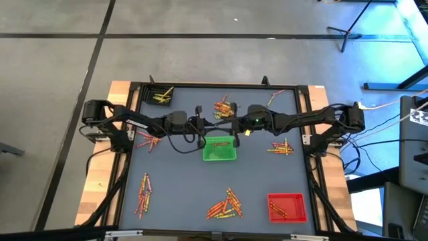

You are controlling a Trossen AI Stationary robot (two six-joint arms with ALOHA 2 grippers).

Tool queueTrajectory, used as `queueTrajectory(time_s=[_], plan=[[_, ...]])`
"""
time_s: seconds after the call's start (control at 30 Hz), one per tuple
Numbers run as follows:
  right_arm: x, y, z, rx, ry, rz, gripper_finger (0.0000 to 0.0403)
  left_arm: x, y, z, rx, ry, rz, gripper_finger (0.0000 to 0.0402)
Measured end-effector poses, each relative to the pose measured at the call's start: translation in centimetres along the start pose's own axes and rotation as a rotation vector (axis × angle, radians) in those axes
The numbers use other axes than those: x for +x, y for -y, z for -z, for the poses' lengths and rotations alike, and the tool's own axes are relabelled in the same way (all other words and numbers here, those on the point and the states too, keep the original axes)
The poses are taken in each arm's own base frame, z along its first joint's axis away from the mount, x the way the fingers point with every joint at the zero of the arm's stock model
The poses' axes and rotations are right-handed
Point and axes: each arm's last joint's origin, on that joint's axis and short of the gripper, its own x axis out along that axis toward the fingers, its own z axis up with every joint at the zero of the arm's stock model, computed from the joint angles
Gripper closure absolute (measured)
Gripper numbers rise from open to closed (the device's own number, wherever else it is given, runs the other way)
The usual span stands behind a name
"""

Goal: Sort crayons
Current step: Put the green crayon into the black bin

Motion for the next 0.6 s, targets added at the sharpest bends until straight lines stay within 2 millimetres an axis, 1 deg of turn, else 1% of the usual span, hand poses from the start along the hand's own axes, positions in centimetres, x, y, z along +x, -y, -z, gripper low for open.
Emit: queueTrajectory(time_s=[0.1,0.17,0.27,0.43,0.6], plan=[[-0.7,0.0,-0.4,0.004,-0.019,-0.002,0.0267,-0.2,-0.1,0.0,0.0,-0.023,-0.009,0.0387],[-1.5,0.1,-1.0,0.009,-0.039,-0.007,0.0244,-0.6,-0.3,-0.2,0.001,-0.06,-0.039,0.0388],[-3.2,0.1,-1.6,0.025,-0.107,-0.015,0.0221,-1.7,-0.7,-0.5,0.014,-0.163,-0.106,0.0391],[-5.7,-0.3,-1.6,0.111,-0.264,-0.032,0.0208,-4.3,-1.6,-1.4,0.037,-0.304,-0.255,0.0389],[-7.0,-0.7,-0.7,0.192,-0.423,-0.029,0.0208,-7.0,-3.4,-1.3,0.039,-0.476,-0.447,0.0388]])
